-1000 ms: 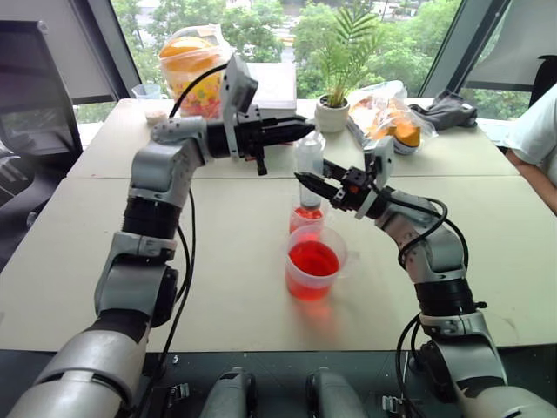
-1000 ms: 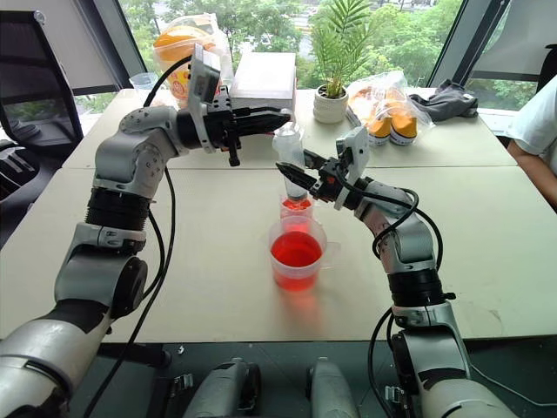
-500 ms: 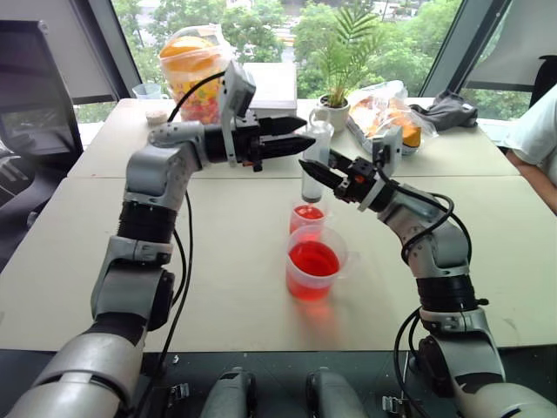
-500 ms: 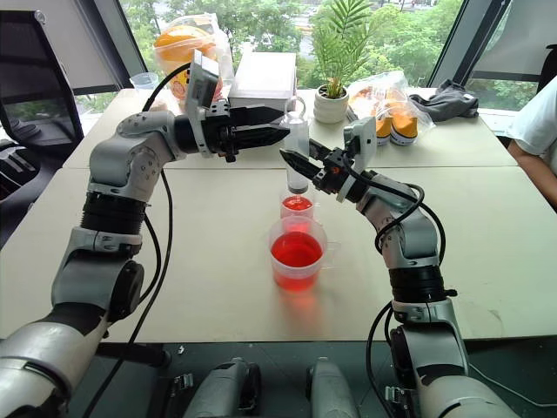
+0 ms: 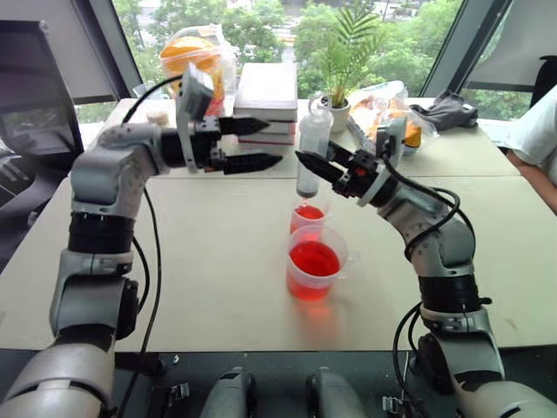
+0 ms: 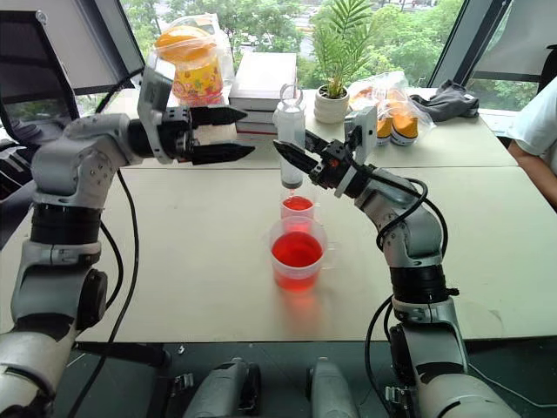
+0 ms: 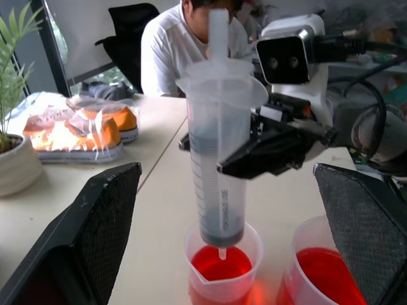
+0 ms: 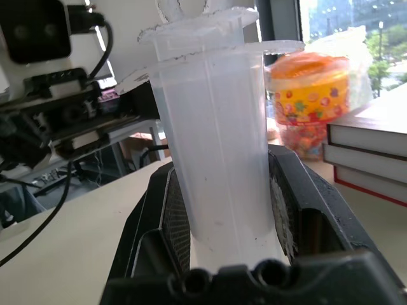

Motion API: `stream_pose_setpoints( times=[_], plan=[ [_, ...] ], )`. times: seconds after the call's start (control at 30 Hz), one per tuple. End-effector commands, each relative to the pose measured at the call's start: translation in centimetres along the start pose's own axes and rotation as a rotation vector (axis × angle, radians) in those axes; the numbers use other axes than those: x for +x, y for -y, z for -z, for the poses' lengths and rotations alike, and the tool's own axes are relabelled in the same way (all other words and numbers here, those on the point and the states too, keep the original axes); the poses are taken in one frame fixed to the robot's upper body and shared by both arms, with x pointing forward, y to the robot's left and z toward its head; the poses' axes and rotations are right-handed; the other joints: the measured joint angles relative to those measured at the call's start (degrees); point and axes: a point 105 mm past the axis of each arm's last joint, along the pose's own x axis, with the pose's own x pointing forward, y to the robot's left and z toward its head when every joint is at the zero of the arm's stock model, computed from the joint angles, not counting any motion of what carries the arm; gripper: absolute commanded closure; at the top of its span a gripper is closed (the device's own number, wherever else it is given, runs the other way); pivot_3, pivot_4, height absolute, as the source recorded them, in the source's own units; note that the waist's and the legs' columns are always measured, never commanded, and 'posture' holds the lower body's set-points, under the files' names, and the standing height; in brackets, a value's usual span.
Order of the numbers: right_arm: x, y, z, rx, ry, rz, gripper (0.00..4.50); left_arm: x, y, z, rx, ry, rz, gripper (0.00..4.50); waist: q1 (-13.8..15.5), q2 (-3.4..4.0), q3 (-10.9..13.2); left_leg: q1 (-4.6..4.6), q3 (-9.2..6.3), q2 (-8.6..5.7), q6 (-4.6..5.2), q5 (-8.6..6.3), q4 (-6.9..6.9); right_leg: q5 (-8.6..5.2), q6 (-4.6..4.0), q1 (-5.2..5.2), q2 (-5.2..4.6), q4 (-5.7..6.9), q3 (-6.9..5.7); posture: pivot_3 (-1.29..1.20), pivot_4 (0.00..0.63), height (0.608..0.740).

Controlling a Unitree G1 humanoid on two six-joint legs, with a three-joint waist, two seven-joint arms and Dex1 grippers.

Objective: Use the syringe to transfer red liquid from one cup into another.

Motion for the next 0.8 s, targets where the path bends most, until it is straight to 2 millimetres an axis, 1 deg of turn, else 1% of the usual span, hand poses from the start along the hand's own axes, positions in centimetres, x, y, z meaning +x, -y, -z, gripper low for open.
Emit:
stream_pose_setpoints(
  times=[0.03, 0.07, 0.1, 0.13, 0.2, 0.27, 0.3, 0.33, 0.43, 0.47, 0.57, 0.67, 0.77, 0.8],
  plan=[
    [-1.4, 1.8, -7.0, 0.009, 0.036, 0.114, 3.09, -0.5, 1.4, -1.2, 0.048, 0.022, 0.020, 0.03, 0.0, 0.00, 0.0, -0.01, 0.00, -0.01, 0.00, 0.00, 0.01, 0.00, 0.00, -0.01, -0.04, 0.00, 0.00, 0.00, 0.150, 0.740],
    [-2.0, 2.4, -7.6, 0.040, 0.002, 0.147, 3.09, -0.5, 1.7, -0.9, 0.043, 0.015, 0.023, 0.03, 0.1, 0.00, 0.0, -0.02, -0.01, -0.01, 0.00, 0.00, 0.00, 0.00, -0.01, -0.02, -0.07, -0.02, -0.01, 0.00, 0.150, 0.740],
    [-2.6, 3.0, -7.6, 0.058, -0.072, 0.188, 3.09, -0.6, 1.9, -0.5, 0.027, 0.008, 0.027, 0.03, 0.1, 0.00, 0.0, -0.02, -0.03, 0.00, 0.00, 0.00, -0.03, 0.00, -0.01, -0.02, -0.10, -0.05, -0.01, 0.00, 0.150, 0.740],
    [-3.3, 3.6, -7.4, 0.069, -0.140, 0.230, 3.09, -0.6, 2.2, -0.2, 0.013, 0.003, 0.031, 0.03, 0.1, -0.01, 0.0, -0.02, -0.05, 0.00, 0.00, 0.00, -0.08, -0.01, -0.02, -0.02, -0.11, -0.07, 0.00, 0.00, 0.150, 0.740],
    [-5.0, 4.7, -6.3, 0.120, -0.312, 0.320, 3.09, -0.7, 2.8, 0.6, -0.001, -0.014, 0.044, 0.03, 0.0, -0.03, 0.0, 0.00, -0.08, 0.02, -0.01, -0.01, -0.23, -0.02, -0.04, -0.02, -0.14, -0.16, -0.01, 0.00, 0.150, 0.740],
    [-7.5, 5.9, -3.4, 0.178, -0.565, 0.433, 3.09, -0.6, 3.3, 1.1, -0.018, -0.019, 0.056, 0.03, -0.1, -0.02, 0.0, 0.00, -0.07, 0.02, -0.01, -0.01, -0.27, -0.02, -0.06, -0.02, -0.16, -0.21, 0.02, 0.00, 0.150, 0.740],
    [-8.8, 6.5, -2.0, 0.186, -0.664, 0.490, 3.09, -0.5, 3.5, 1.4, -0.022, -0.021, 0.059, 0.03, -0.2, -0.02, 0.0, -0.01, -0.06, 0.02, -0.01, -0.01, -0.27, -0.03, -0.08, -0.02, -0.18, -0.21, 0.04, 0.00, 0.150, 0.740],
    [-9.9, 7.0, -1.0, 0.196, -0.725, 0.530, 3.09, -0.5, 3.6, 1.6, -0.026, -0.020, 0.061, 0.03, -0.2, -0.02, 0.0, 0.00, -0.03, 0.02, -0.01, -0.01, -0.26, -0.03, -0.10, -0.03, -0.19, -0.23, 0.07, 0.00, 0.150, 0.740],
    [-11.9, 7.7, 1.8, 0.321, -0.820, 0.581, 3.09, -0.2, 3.8, 2.1, -0.037, -0.019, 0.056, 0.03, -0.3, -0.02, 0.0, 0.00, 0.01, 0.01, -0.01, -0.01, -0.25, -0.09, -0.25, -0.03, -0.21, -0.24, 0.10, 0.00, 0.150, 0.740],
    [-12.4, 7.9, 2.7, 0.343, -0.849, 0.597, 3.09, -0.2, 3.9, 2.2, -0.039, -0.019, 0.055, 0.03, -0.2, -0.02, 0.0, 0.00, 0.02, 0.01, -0.01, -0.01, -0.25, -0.01, -0.11, -0.03, -0.20, -0.23, 0.11, 0.00, 0.150, 0.740],
    [-13.5, 8.3, 5.5, 0.410, -0.923, 0.631, 3.09, -0.2, 4.1, 2.4, -0.048, -0.017, 0.052, 0.03, -0.3, -0.01, 0.0, -0.01, 0.03, 0.01, 0.00, -0.01, -0.25, 0.00, -0.09, -0.04, -0.14, -0.24, 0.09, 0.00, 0.150, 0.740],
    [-14.5, 8.7, 7.6, 0.440, -0.972, 0.667, 3.09, -0.2, 4.2, 2.6, -0.051, -0.022, 0.047, 0.03, -0.2, -0.01, 0.0, -0.02, 0.04, 0.01, 0.00, -0.01, -0.24, 0.00, -0.08, -0.04, -0.08, -0.23, 0.08, 0.00, 0.150, 0.740],
    [-15.3, 9.0, 9.0, 0.447, -1.004, 0.683, 3.09, -0.3, 4.3, 2.6, -0.057, -0.023, 0.042, 0.03, -0.1, -0.01, 0.0, -0.03, 0.09, 0.00, 0.01, -0.01, -0.21, 0.01, -0.07, -0.03, -0.03, -0.23, 0.04, 0.00, 0.150, 0.740],
    [-15.5, 9.0, 9.2, 0.456, -1.004, 0.687, 2.62, -0.4, 4.4, 2.7, -0.060, -0.023, 0.040, 0.01, -0.1, -0.02, 0.0, -0.03, 0.11, -0.02, 0.01, -0.01, -0.20, 0.01, -0.06, -0.03, 0.01, -0.23, 0.04, 0.00, 0.150, 0.740]
  ],
)
